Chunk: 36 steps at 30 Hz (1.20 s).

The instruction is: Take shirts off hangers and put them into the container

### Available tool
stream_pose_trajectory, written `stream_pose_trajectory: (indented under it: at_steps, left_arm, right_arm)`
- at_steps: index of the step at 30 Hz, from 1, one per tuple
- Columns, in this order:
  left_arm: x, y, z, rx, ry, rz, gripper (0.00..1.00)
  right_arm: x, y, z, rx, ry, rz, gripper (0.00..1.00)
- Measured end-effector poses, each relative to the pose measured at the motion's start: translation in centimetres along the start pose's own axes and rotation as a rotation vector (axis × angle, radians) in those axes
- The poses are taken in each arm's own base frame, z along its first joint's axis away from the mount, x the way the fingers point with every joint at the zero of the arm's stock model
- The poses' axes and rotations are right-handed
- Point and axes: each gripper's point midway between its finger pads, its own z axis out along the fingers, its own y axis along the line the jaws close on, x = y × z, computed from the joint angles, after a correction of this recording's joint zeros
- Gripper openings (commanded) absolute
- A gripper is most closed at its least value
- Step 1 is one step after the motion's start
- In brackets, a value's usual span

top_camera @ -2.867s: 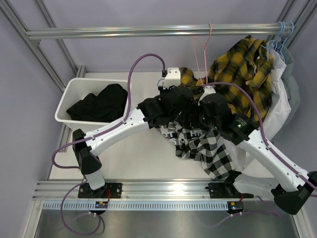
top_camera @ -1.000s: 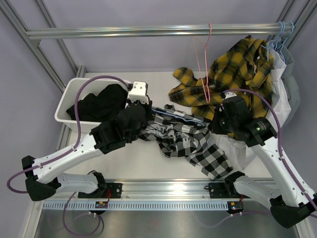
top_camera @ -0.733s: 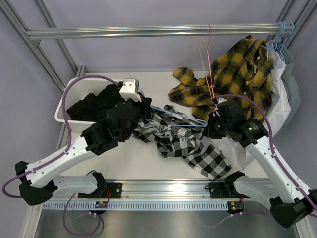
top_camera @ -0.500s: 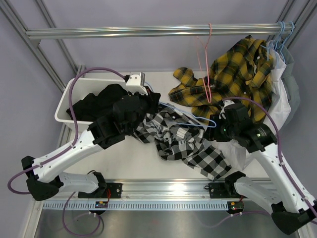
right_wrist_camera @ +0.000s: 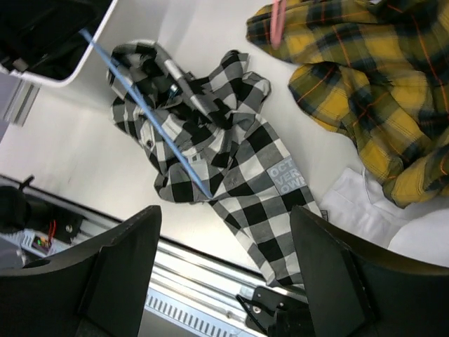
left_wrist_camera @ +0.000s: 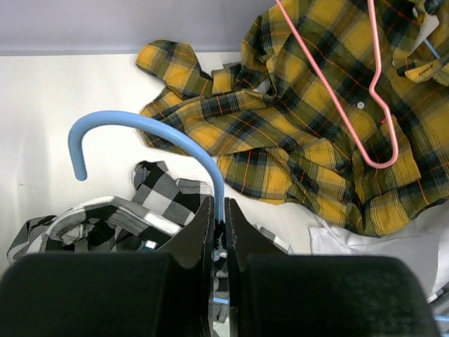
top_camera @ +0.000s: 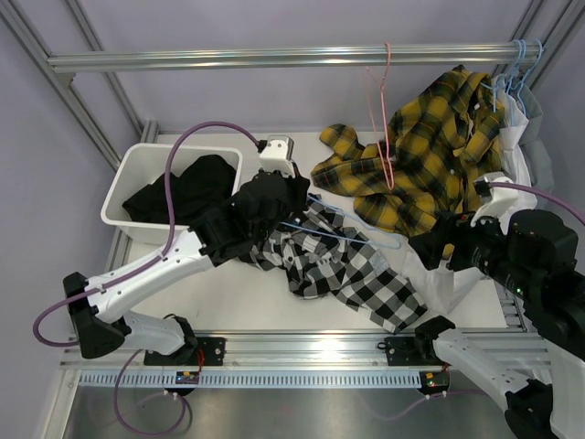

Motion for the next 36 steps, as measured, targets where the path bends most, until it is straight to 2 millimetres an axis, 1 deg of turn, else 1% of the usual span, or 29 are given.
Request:
stream_pose_trajectory:
  at_steps: [2,4,8,11,13,15,16,18,19,21,22,25,26,27,29,30,33,36]
  left_arm:
    - [0.3,-0.5,0.3,0.015,0.016,0.005,0.0]
    - [0.3,-1.1,0.6,0.031,0.025,0.006,0.0]
    - [0.2,-2.1,1.0,0.053,0.033,0.012,0.0]
    - [-0.1,-3.0,1.3,0.068,0.033,0.024,0.0]
    - [-0.4,-3.6,1.3,0.079,0.03,0.029,0.0]
    - [-0.7,-4.0,1.3,0.088,0.024,0.029,0.0]
    - [-0.8,-4.0,1.2,0.089,0.021,0.029,0.0]
    - [-0.9,-4.1,1.2,0.091,0.021,0.03,0.0]
    - [-0.9,-4.1,1.2,0.092,0.02,0.03,0.0]
    - [-0.8,-4.1,1.2,0.091,0.022,0.034,0.01]
    - [-0.9,-4.1,1.2,0.091,0.022,0.034,0.03]
    - [-0.9,-4.1,1.2,0.091,0.022,0.034,0.23]
    - [-0.9,-4.1,1.1,0.092,0.02,0.036,0.42]
    - [-0.9,-4.1,1.1,0.094,0.019,0.04,0.54]
    - [-0.9,-4.0,0.7,0.097,0.021,0.046,0.83]
    - [-1.0,-3.9,0.5,0.098,0.019,0.043,0.99]
    - [-1.8,-3.7,-0.4,0.104,0.007,0.032,0.99]
    - [-3.1,-3.2,-1.6,0.109,-0.012,0.018,0.99]
  right_arm:
    - [0.3,0.7,0.3,-0.047,0.028,-0.04,0.83]
    - [0.7,1.5,1.2,-0.096,0.067,-0.073,0.83]
    - [2.0,3.2,4.6,-0.208,0.174,-0.117,0.83]
    - [2.9,4.1,7.1,-0.268,0.239,-0.128,0.75]
    - [3.5,4.5,8.5,-0.291,0.276,-0.127,0.66]
    - [3.8,4.7,9.4,-0.307,0.303,-0.122,0.58]
    - [3.9,4.8,9.7,-0.315,0.307,-0.12,0.49]
    - [3.9,5.1,9.9,-0.331,0.308,-0.125,0.37]
    - [3.8,5.2,9.9,-0.338,0.303,-0.127,0.22]
    - [3.6,5.5,9.8,-0.355,0.292,-0.131,0.09]
    - [3.6,5.6,9.7,-0.366,0.289,-0.134,0.0]
    - [3.5,6.2,9.2,-0.399,0.277,-0.142,0.0]
    - [3.4,6.2,9.0,-0.4,0.274,-0.142,0.0]
    - [3.5,6.1,8.8,-0.396,0.274,-0.141,0.0]
    - [3.6,5.8,8.4,-0.382,0.276,-0.142,0.0]
    - [3.7,5.7,8.1,-0.377,0.277,-0.142,0.0]
    - [3.6,5.4,6.8,-0.357,0.269,-0.146,0.0]
    - [3.2,5.1,4.9,-0.342,0.244,-0.157,0.0]
